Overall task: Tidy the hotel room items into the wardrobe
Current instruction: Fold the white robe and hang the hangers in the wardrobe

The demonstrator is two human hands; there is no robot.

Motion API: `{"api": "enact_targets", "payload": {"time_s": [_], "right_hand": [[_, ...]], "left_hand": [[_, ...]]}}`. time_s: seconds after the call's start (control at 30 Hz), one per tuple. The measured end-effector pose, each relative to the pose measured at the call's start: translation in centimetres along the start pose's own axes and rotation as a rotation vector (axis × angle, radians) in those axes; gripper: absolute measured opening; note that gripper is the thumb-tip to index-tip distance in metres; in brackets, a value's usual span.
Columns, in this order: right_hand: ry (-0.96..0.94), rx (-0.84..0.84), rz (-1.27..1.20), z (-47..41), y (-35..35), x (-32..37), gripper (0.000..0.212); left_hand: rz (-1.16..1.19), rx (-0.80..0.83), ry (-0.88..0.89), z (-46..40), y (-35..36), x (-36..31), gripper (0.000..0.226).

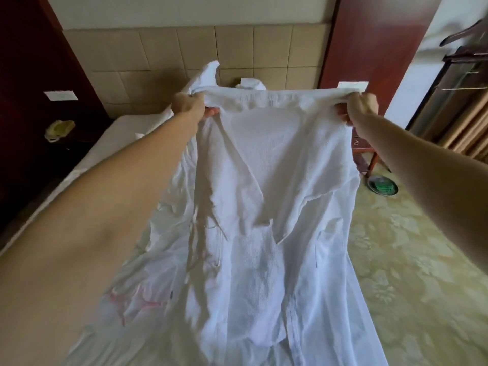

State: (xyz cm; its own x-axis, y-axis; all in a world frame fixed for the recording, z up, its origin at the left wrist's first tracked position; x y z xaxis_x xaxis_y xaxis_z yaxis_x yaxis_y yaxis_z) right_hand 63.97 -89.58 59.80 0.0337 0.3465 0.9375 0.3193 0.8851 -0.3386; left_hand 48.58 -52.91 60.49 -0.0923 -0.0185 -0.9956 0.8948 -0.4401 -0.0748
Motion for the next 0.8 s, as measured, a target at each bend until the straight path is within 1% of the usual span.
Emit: {"api": "enact_targets", "payload": {"time_s": [0.07, 0.13, 0.23, 0.3, 0.4, 0.43, 0.47, 0.53, 0.57, 0.63, 0.73, 0.8], "right_hand": [[0.016, 0.051, 0.047, -4.1, 3.6, -1.9, 0.037], [0.03, 0.112, 0.094, -7.7, 7.0, -4.3, 0.041], [0.052, 0.177, 0.134, -11.8, 11.4, -8.3, 0.036], [0.089, 0.23, 0.147, -13.5, 14.1, -11.8, 0.036], [0.169, 0.267, 0.19, -14.6, 16.9, -18.5, 0.037], [0.192, 0.289, 0.204, -14.1, 17.5, -20.9, 0.036], [0.215, 0.325, 0.207, -13.3, 18.0, -23.4, 0.035], [0.271, 0.382, 0.202, -10.6, 17.8, -29.1, 0.031], [0.3, 0.387, 0.2, -8.8, 17.2, -32.1, 0.029], [0.351, 0.382, 0.21, -4.8, 15.3, -38.0, 0.031], [0.427, 0.404, 0.243, 1.8, 11.6, -45.4, 0.03], [0.466, 0.421, 0.273, 6.2, 9.1, -49.7, 0.032]], "left_hand": [[0.005, -0.004, -0.039, -3.6, 3.6, 2.2, 0.045], [-0.009, -0.003, -0.082, -6.5, 6.6, 4.7, 0.04], [0.008, -0.012, -0.137, -9.9, 10.4, 9.4, 0.029], [0.01, -0.024, -0.184, -11.1, 12.2, 13.4, 0.024], [0.0, -0.042, -0.239, -10.4, 13.4, 19.8, 0.009], [-0.012, -0.045, -0.262, -10.0, 13.3, 22.3, 0.006], [-0.015, -0.042, -0.295, -9.4, 12.9, 25.1, 0.007], [-0.019, -0.052, -0.401, -8.1, 11.2, 31.7, 0.017], [-0.042, -0.062, -0.456, -6.9, 10.1, 34.8, 0.019], [-0.073, -0.087, -0.554, -3.8, 7.4, 40.6, 0.013], [-0.02, -0.124, -0.66, 2.1, 3.2, 47.3, 0.022], [-0.083, -0.106, -0.694, 5.6, 0.3, 51.6, 0.02]]}}
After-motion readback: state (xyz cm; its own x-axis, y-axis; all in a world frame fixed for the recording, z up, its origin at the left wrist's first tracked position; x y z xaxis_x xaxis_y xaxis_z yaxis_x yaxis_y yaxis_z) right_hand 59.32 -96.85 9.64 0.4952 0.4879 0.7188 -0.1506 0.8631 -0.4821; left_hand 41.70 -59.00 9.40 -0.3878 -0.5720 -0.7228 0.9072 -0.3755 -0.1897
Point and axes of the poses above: each hand's wrist, its own z-axis away from the middle knuckle, its own y-axis out of the palm, x = y × z, the point moved 4 cm from there along -z, towards the middle knuckle, and after that the axes turned 9 degrees about -x, right-handed, at the moved point
